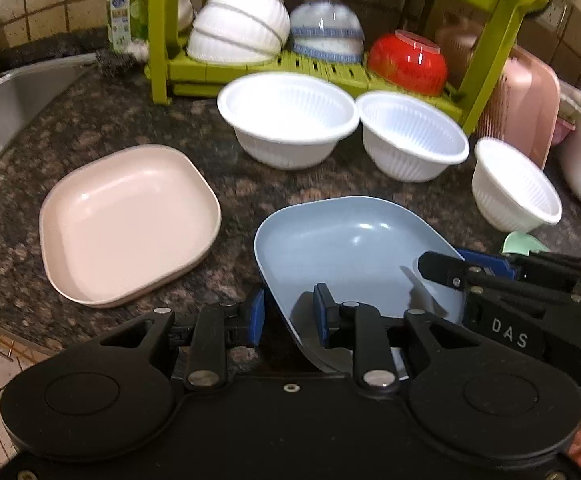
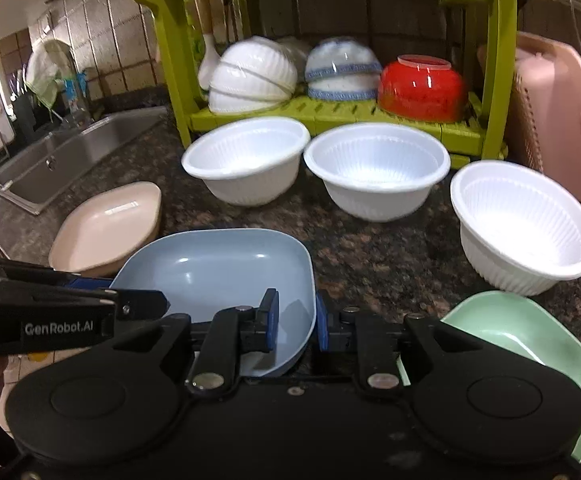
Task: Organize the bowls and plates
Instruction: 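Lift the light blue plate and lower it onto the pink plate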
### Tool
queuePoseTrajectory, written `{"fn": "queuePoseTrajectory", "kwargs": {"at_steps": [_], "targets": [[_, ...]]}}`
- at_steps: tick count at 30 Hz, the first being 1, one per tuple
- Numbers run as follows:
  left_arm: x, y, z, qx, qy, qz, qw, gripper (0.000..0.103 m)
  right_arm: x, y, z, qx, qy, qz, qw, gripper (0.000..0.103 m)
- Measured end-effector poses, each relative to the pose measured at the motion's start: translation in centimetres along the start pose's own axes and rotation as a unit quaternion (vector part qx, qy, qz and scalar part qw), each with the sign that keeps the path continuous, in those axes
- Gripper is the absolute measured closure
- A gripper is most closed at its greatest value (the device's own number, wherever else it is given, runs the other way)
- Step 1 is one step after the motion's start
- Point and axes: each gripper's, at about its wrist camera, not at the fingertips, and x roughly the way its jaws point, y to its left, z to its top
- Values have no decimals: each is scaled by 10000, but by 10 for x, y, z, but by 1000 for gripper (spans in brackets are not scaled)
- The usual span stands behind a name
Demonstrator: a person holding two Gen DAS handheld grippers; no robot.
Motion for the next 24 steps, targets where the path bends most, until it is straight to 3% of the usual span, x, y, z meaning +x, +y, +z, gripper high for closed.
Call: {"fn": "queuePoseTrajectory", "kwargs": {"at_steps": [12, 24], "targets": [[-27, 32, 9, -329, -542, 240, 9977, 70, -1, 39, 24, -172, -326, 355, 9987, 81], [-35, 89, 15, -905, -890, 893, 9879, 70, 32, 101, 55, -560, -570, 817, 9934, 81]]}}
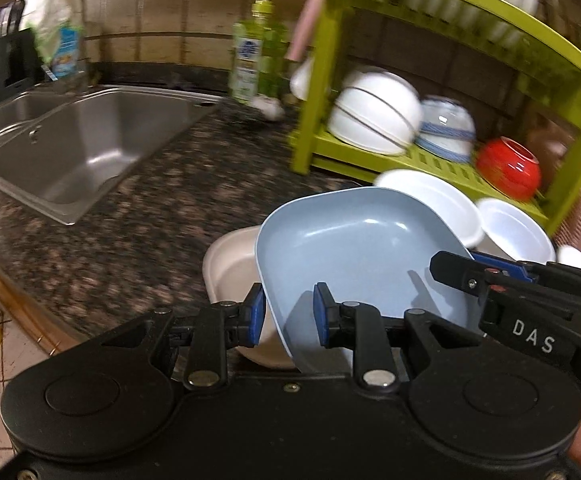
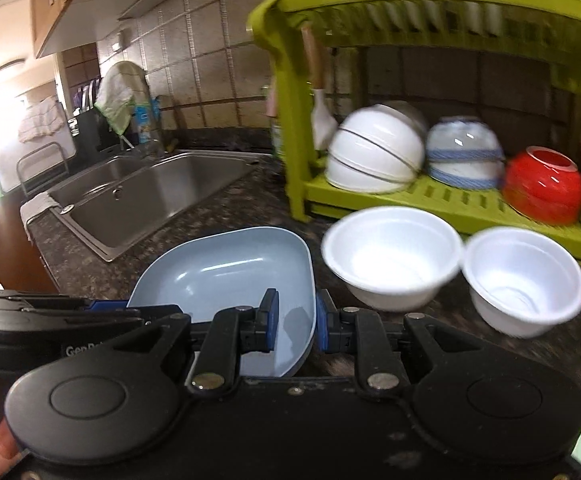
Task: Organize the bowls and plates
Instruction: 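Lift the light blue plate and lower it onto the pink plate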
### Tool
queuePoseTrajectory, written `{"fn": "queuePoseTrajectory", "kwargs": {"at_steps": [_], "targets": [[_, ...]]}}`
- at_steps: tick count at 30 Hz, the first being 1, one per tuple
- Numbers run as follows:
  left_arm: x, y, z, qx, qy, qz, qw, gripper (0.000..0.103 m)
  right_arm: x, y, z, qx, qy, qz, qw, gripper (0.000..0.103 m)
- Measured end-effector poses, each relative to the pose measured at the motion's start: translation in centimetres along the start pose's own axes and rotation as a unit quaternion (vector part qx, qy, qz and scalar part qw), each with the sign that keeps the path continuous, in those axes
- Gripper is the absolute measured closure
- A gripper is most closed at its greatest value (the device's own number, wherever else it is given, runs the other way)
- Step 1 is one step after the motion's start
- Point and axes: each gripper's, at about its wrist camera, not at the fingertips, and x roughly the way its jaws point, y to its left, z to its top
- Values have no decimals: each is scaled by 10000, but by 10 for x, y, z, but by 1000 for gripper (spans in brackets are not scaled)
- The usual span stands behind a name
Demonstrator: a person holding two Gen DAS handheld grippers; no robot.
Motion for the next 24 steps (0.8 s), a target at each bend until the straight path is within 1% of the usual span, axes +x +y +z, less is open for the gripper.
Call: {"fn": "queuePoseTrajectory", "kwargs": {"at_steps": [5, 12, 19, 24], "targets": [[10, 17, 6, -223, -2, 149, 9996, 70, 19, 12, 4, -82, -40, 23, 10000, 81], [24, 28, 9, -342, 119, 199, 9991, 70, 39, 16, 2, -136, 122, -31, 9998, 81], [33, 24, 9, -211, 98, 313, 9992, 70, 49, 15, 0, -105, 241, -108, 9996, 81], [41, 24, 9, -211, 208, 304, 9991, 70, 53, 14, -4, -159, 308, -170, 9993, 82]]}}
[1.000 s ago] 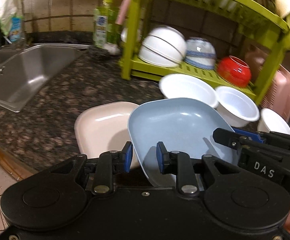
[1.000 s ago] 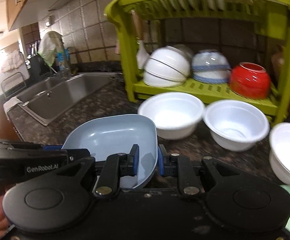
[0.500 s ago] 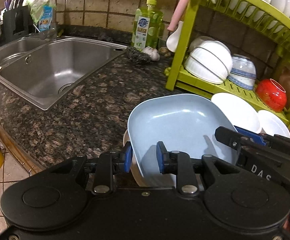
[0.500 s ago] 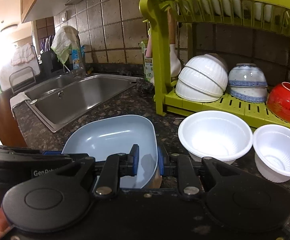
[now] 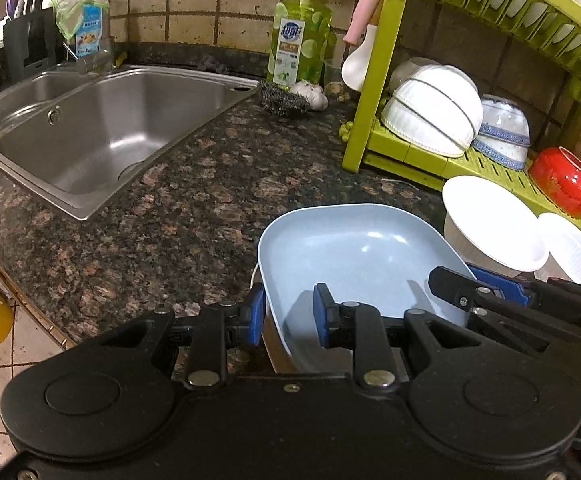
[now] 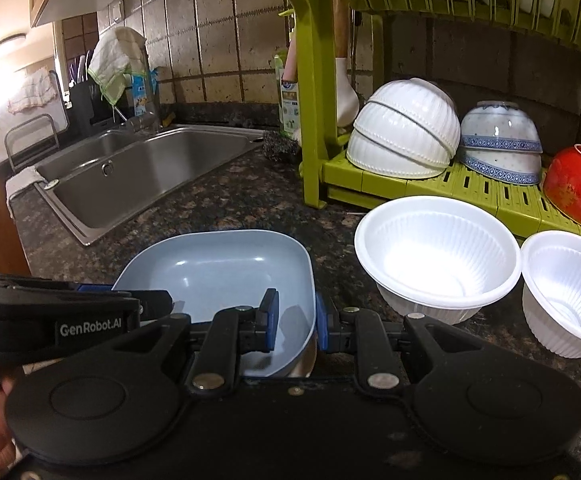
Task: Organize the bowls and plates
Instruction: 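Lift the light blue plate and lower it onto the pink plate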
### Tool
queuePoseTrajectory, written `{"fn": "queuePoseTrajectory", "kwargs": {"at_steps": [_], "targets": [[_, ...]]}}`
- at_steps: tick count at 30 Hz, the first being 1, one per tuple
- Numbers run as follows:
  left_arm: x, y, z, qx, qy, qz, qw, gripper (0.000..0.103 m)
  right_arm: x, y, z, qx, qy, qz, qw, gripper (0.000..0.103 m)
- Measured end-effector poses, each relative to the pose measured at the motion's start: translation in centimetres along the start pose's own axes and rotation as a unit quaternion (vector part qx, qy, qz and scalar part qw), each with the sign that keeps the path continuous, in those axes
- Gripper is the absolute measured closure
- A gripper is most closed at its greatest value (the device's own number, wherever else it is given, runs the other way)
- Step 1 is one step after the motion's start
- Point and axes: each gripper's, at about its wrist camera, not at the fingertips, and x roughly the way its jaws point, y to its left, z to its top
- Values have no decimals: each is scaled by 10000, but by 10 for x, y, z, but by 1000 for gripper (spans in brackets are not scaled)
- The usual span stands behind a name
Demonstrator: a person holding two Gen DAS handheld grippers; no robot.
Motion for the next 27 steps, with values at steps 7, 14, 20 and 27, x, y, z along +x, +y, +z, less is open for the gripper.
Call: {"fn": "queuePoseTrajectory", "kwargs": {"at_steps": [7, 14, 20, 27], "targets": [[5, -1, -1, 16, 115, -14, 9999, 70, 5, -2, -1, 4, 96, -15, 10000, 82], [5, 0, -2, 20, 159, -17, 9999, 70, 10, -1, -3, 8, 213, 12, 9998, 80], [5, -2, -2, 95, 152, 37, 9998, 69, 11, 2, -4, -81, 207, -25, 9998, 79], [1, 2, -4, 103, 218, -10, 9997, 67, 19, 2, -6, -167, 297, -81, 9994, 79]]}}
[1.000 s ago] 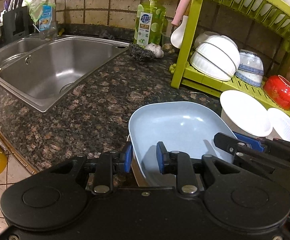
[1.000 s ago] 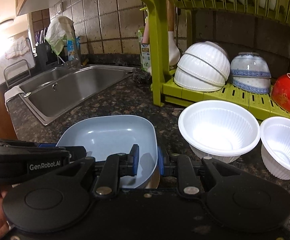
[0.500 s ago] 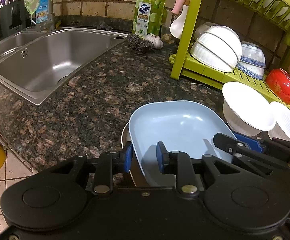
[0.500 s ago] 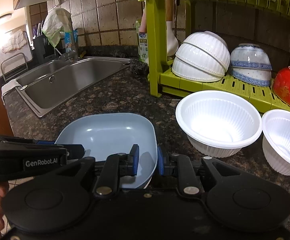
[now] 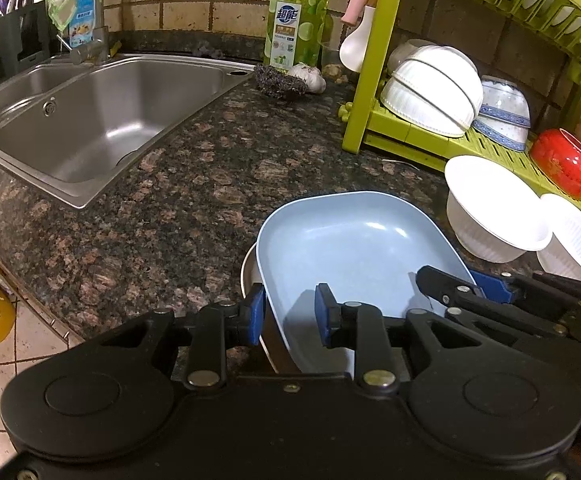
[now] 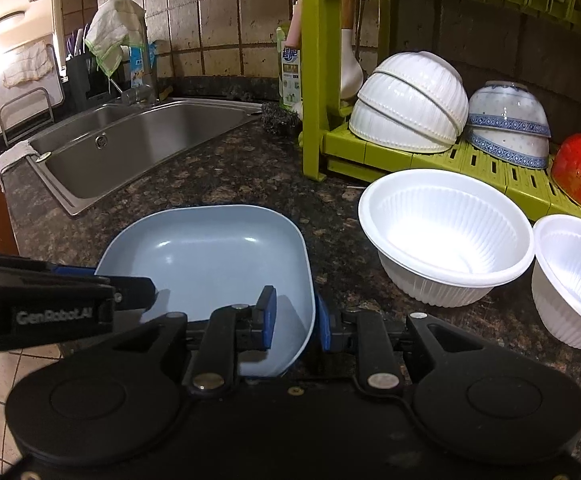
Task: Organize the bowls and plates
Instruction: 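Open both grippers and move them toward the mint green plate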
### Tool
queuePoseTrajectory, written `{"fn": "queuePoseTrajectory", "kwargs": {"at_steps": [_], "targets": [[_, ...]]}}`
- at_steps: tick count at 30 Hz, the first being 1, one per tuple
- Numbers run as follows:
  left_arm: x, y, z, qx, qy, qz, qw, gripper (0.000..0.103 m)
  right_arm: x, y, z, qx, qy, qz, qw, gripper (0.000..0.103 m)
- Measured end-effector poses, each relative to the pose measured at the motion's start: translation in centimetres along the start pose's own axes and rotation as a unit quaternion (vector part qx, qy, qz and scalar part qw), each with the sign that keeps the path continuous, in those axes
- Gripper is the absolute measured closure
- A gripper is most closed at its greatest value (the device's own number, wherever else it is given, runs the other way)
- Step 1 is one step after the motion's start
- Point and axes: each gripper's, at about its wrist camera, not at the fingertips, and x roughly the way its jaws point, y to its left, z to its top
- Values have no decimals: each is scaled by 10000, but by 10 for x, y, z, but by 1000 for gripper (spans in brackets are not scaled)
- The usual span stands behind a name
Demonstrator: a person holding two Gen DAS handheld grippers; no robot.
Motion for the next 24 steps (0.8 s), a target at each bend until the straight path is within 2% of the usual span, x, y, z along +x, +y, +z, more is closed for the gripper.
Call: {"fn": "queuePoseTrajectory", "kwargs": {"at_steps": [3, 10, 18, 24], "targets": [[-3, 2, 0, -26, 3, -39, 10000, 64, 1, 0, 1, 13, 31, 22, 10000, 79], [-9, 5, 1, -31, -79, 12, 10000, 64, 4, -2, 0, 53, 122, 3, 9999, 79], [-1, -1, -3, 225, 136, 163, 9995, 63, 2, -2, 0, 55, 81, 1, 10000, 79], [2, 3, -2, 107, 222, 109, 9996, 63, -3, -2, 0, 89, 9, 31, 10000, 79]]}}
